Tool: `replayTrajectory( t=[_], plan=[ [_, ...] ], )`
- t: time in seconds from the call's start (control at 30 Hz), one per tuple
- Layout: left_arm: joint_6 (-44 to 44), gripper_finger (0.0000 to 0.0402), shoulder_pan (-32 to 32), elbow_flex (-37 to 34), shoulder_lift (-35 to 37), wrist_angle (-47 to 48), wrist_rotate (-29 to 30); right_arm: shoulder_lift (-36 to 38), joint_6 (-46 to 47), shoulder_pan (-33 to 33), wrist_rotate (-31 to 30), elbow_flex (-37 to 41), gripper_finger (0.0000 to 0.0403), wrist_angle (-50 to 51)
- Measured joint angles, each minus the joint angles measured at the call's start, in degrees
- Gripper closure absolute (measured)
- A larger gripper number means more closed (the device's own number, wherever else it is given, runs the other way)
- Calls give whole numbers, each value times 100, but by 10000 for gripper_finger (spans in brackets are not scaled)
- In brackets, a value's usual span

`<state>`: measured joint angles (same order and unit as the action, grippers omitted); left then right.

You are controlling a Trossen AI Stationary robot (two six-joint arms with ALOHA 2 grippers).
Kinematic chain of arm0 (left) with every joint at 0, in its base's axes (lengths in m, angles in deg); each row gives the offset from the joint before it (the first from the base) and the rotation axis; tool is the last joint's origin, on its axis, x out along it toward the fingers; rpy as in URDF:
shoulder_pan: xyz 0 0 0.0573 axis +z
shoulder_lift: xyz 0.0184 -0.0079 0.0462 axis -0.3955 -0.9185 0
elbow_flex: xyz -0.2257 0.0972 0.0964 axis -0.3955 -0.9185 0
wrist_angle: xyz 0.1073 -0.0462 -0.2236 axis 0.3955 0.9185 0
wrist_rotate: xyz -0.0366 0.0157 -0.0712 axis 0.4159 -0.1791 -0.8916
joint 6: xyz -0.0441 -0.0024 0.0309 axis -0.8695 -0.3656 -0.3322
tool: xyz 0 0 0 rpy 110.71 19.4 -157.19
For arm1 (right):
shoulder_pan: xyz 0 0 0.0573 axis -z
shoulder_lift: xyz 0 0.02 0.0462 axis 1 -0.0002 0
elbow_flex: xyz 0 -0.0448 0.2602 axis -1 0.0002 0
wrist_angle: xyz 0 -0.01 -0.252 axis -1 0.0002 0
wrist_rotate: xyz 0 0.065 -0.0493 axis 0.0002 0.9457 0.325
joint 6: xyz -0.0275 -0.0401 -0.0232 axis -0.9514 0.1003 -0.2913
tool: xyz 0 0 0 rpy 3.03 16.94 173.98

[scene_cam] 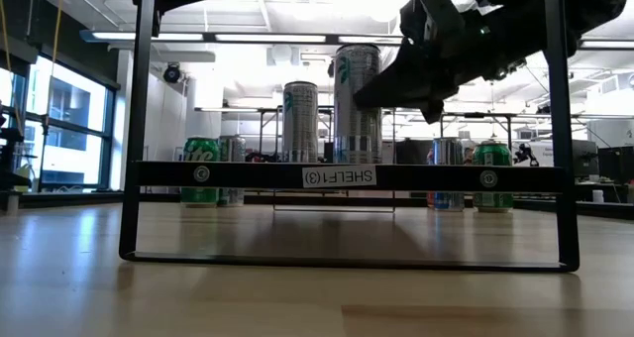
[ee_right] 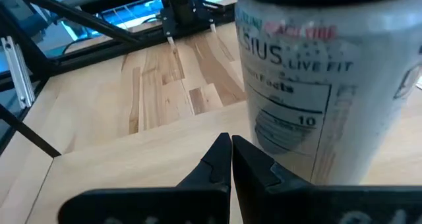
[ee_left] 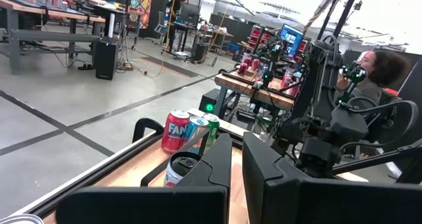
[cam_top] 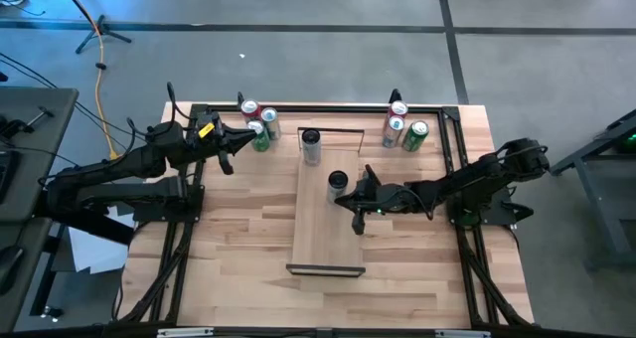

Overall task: Place canned beverage on shelf
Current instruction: Put the left white-pink soda can, aligned with the other white-pink soda can on the shelf

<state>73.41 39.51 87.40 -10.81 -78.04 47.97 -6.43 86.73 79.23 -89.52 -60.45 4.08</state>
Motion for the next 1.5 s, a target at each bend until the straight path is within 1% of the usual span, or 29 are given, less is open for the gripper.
replayTrajectory(
  t=[0.1,0.23,0.3,0.5,0.93,1.5],
  plan=[
    [23,401,-1,-2,0,0,0,0,137,-4,-261,0,403,-8],
    [19,402,-1,-1,-1,2,0,0,273,2,-810,0,403,-10],
    [18,401,-2,0,0,2,0,0,279,6,-951,0,403,-12],
    [18,401,-2,-2,-1,4,0,0,242,132,-915,0,403,-14],
    [10,401,-1,-2,-1,4,0,0,242,621,-902,4,403,-20],
    [10,402,-1,-1,-2,4,0,2,370,963,-867,7,403,-63]
  ],
)
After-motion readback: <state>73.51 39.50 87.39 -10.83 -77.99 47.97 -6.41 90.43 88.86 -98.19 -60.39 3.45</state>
